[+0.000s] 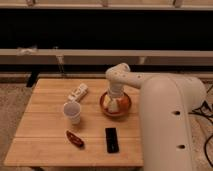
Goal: Place the white sponge in the ceramic cup
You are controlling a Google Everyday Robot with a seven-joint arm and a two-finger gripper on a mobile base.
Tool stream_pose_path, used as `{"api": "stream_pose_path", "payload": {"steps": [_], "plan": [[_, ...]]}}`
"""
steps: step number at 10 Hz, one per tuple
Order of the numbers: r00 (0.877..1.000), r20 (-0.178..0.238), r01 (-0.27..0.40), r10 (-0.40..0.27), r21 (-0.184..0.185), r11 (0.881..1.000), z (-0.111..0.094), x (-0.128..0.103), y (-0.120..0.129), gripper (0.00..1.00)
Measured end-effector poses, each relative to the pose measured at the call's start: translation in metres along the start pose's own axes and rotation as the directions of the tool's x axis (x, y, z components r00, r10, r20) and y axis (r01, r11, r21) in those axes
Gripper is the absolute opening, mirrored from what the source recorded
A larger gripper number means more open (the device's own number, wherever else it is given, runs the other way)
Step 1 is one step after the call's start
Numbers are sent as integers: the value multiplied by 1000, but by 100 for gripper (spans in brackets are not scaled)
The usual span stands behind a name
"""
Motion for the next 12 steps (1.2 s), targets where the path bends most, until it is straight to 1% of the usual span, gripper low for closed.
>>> {"api": "stream_pose_path", "payload": {"steps": [2,3,4,6,7,8,9,11,12], "plan": [[1000,1,0,0,-10,1000,2,-1,1,54],[1000,-4,1,-1,-16,1000,4,-1,2,42],[1000,-11,2,-2,-20,1000,5,0,3,35],[1000,-24,1,-2,-27,1000,8,1,4,14],[1000,-26,-1,0,-29,1000,7,1,4,10],[1000,-25,-4,3,-30,1000,3,3,3,10],[1000,-17,-6,6,-27,1000,-6,4,1,10],[1000,15,-2,2,-22,1000,-33,6,0,10],[999,38,14,-14,-22,1000,-48,6,3,10]]}}
